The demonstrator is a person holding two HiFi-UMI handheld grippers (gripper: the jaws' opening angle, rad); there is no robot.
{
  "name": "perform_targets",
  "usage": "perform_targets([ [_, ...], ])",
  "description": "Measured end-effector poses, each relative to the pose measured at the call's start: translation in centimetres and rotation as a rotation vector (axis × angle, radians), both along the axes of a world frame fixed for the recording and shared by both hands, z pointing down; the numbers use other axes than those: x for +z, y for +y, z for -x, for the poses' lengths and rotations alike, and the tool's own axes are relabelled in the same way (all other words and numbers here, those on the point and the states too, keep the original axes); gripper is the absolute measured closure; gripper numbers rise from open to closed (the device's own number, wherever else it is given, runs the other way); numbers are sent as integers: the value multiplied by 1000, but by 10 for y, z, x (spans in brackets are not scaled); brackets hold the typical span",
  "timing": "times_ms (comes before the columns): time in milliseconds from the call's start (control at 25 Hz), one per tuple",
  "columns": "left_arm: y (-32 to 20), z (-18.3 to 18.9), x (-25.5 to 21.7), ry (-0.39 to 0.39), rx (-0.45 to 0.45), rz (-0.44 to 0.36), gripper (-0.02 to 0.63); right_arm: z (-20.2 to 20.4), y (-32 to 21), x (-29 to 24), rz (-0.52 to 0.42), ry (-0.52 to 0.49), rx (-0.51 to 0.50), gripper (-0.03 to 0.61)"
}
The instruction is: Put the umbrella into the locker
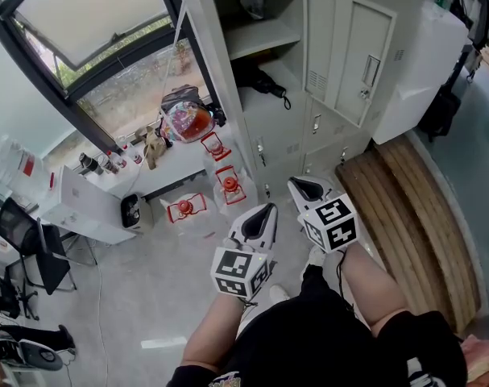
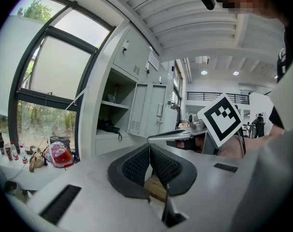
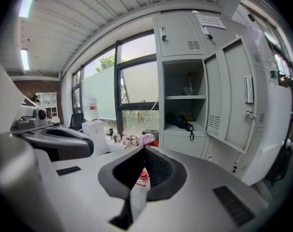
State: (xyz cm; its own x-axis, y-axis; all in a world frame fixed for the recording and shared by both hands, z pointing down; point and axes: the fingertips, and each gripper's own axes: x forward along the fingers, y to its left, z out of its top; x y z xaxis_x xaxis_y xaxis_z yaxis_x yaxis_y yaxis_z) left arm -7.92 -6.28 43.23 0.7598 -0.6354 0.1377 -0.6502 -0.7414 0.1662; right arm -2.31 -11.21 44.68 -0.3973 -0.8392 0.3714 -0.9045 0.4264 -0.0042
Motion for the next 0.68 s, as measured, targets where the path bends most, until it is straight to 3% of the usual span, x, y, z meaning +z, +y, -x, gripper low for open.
perform_targets([
  [680,7,-1,-6,9,4,-11,597,-2,8,-2,0,14,1,525],
])
